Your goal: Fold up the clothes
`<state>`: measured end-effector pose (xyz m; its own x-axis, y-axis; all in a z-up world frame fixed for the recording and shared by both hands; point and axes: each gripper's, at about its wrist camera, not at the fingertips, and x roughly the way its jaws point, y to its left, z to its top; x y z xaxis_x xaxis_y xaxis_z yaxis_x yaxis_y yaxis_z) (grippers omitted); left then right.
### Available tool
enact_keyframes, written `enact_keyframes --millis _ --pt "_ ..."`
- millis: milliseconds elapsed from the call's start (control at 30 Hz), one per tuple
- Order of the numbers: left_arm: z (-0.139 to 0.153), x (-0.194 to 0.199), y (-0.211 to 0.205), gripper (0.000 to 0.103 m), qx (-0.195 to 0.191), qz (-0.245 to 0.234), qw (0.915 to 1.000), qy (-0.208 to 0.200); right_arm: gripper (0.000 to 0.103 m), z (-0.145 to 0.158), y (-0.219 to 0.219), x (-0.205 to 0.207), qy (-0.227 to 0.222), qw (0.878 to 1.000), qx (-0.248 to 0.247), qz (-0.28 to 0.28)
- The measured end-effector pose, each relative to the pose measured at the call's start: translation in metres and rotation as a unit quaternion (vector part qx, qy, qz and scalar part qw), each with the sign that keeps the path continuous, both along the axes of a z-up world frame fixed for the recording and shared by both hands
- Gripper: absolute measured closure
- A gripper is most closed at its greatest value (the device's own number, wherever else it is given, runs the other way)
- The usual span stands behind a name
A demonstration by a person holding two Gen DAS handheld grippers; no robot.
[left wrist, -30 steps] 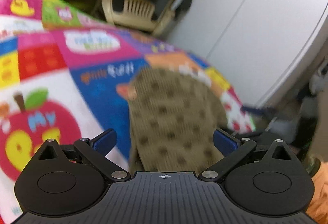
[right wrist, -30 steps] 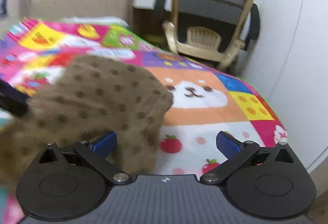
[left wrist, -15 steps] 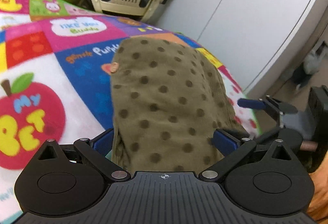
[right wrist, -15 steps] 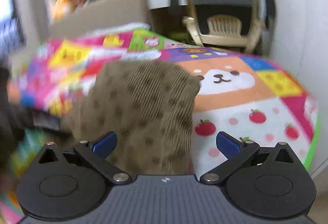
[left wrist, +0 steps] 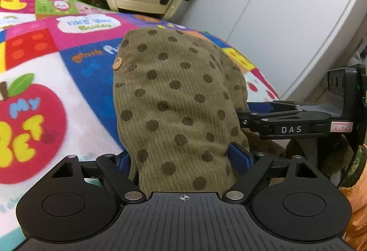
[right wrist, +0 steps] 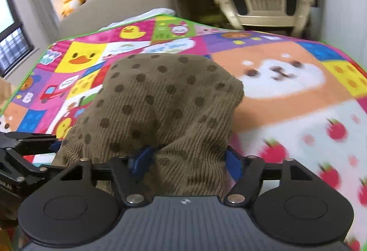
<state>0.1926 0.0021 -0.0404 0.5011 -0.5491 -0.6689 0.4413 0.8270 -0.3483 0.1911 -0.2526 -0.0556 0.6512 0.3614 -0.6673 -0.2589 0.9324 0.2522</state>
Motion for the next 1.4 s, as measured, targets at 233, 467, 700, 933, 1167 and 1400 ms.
enact_keyframes --millis 233,467,700,933,1167,1400 --pt "0.008 0.027 0.062 0.02 0.01 0.07 0.9972 -0.025 0.039 0.009 0.099 0.061 -0.062 0.994 -0.051 0.068" --pt "0.014 0.048 0.118 0.019 0.026 0.12 0.9915 -0.043 0.022 0.001 0.136 0.114 -0.072 0.992 -0.068 0.072" --pt "0.075 0.024 0.137 0.009 0.001 0.091 0.9881 -0.124 0.018 0.005 0.1 0.103 -0.076 0.991 -0.092 0.057" --pt "0.057 0.117 0.111 0.011 -0.091 0.126 0.981 -0.116 0.018 0.033 0.101 0.079 -0.111 0.988 -0.078 0.078" --pt "0.027 0.157 0.067 0.005 0.007 0.082 0.9946 -0.064 0.016 0.047 0.149 0.06 -0.167 0.973 -0.077 0.14" --pt "0.051 0.113 0.124 0.005 -0.033 0.143 0.9859 -0.08 0.003 0.01 0.179 0.102 -0.117 0.982 -0.112 0.098"
